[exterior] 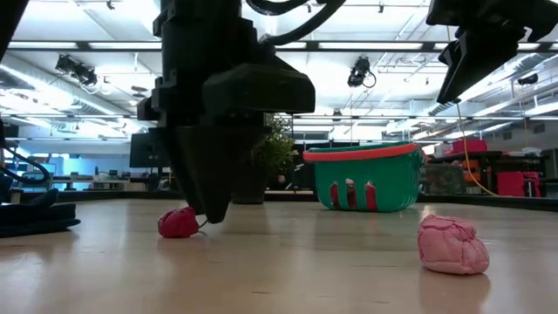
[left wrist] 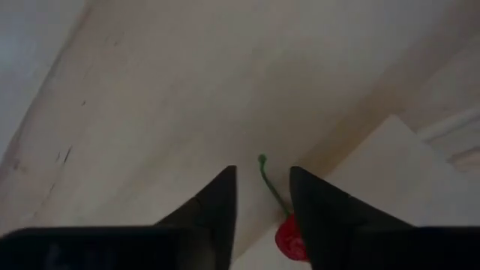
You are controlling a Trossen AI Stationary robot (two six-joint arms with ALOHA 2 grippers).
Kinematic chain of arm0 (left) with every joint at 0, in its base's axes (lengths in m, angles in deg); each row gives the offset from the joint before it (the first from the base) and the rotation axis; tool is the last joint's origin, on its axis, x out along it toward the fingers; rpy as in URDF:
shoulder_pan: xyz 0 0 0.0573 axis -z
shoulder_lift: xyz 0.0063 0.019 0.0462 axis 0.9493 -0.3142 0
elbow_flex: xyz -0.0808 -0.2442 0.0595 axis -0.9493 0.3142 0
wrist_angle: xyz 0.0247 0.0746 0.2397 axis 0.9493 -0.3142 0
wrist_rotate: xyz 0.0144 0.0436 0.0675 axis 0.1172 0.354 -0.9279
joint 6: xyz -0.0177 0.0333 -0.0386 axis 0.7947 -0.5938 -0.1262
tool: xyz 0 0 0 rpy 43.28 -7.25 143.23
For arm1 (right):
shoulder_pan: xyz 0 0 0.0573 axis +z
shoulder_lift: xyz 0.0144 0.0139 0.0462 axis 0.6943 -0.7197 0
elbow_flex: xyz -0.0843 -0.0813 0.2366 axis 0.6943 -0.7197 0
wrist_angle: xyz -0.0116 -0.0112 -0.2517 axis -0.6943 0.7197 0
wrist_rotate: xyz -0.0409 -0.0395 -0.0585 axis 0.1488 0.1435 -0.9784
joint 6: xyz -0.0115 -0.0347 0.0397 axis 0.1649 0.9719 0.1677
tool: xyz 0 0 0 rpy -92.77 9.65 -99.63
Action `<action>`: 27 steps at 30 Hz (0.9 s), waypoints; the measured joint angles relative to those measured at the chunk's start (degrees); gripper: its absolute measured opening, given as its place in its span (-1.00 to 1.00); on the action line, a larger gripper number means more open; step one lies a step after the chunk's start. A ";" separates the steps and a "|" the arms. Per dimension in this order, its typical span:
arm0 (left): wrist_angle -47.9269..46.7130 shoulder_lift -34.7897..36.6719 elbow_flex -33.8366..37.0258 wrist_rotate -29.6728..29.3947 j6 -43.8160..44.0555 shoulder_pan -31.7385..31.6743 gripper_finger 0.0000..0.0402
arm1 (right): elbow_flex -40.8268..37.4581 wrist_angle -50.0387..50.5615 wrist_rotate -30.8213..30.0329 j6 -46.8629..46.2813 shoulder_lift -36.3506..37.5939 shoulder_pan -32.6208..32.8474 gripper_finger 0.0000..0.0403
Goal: Pick and placing Produce into tupperware
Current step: Put the red cherry into the basket
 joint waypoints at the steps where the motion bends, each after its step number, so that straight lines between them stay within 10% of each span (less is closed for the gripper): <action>1: 0.00 0.00 0.00 0.00 0.01 0.02 -0.41 | 0.00 0.00 0.00 0.00 0.00 0.00 -0.30; 8: 0.38 0.02 0.00 -2.17 0.00 -0.04 -0.95 | 0.00 -0.18 0.00 -0.02 0.00 0.00 -0.30; 27: 0.37 0.07 -4.37 -19.07 -9.08 -4.16 -0.99 | 0.00 1.70 0.34 -0.09 0.07 0.04 -0.30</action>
